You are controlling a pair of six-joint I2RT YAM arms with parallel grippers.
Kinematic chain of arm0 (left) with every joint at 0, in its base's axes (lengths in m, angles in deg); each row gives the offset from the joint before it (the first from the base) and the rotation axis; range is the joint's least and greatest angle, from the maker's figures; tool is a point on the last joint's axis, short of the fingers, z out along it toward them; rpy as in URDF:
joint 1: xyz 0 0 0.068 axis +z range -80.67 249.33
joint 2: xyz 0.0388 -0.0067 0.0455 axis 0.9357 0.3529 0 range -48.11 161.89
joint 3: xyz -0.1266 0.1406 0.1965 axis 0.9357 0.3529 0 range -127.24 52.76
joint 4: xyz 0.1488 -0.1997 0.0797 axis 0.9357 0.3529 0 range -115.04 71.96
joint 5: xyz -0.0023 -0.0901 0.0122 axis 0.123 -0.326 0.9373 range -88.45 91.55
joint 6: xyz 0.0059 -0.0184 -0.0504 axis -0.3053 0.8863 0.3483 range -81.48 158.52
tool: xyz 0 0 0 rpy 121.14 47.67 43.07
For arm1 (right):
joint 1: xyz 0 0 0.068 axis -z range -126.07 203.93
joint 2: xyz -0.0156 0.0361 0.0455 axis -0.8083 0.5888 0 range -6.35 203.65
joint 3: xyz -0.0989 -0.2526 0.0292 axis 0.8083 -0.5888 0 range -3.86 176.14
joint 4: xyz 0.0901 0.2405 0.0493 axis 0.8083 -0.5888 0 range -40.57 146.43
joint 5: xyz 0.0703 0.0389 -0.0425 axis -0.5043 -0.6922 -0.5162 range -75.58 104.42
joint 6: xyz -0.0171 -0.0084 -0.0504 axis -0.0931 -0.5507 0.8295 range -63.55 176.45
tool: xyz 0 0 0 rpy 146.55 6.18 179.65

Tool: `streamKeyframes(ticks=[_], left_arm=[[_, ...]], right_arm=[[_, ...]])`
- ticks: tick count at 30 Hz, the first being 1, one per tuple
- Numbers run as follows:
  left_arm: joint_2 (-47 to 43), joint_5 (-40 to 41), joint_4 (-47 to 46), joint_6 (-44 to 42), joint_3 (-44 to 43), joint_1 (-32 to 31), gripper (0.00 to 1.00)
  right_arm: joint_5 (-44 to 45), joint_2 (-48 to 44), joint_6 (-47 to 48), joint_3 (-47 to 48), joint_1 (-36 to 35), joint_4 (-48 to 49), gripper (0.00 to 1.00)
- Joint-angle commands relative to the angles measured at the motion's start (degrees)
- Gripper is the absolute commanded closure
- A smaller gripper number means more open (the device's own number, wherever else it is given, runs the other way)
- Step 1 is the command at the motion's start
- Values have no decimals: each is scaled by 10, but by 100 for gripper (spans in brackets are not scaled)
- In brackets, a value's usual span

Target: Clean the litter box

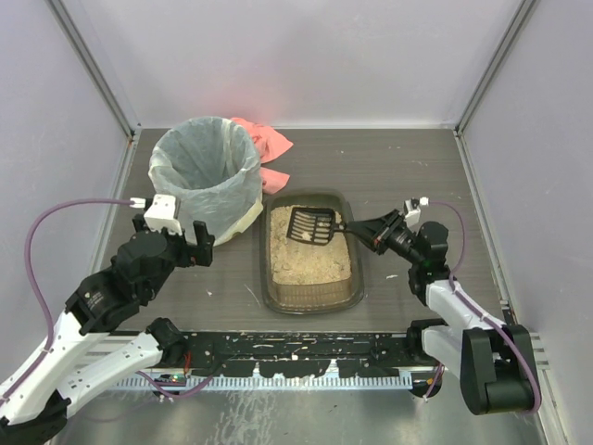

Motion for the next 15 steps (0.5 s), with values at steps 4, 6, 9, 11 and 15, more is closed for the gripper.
streamKeyframes(ticks=[4,6,9,11,15], left_arm=[[-32,61,47,45,-11,3,0],[-36,75,60,57,-11,3,0],[-42,94,76,70,-9,3,0],[-45,102,90,77,-7,3,0],[-55,112,107,88,-3,3,0]], right_arm=[[84,-29,50,180,-32,-138,99],[114,-11,57,230,-50,-165,99],[148,29,58,303,-79,-176,99],[168,63,60,356,-102,-179,99],[209,151,116,488,-170,-214,99]])
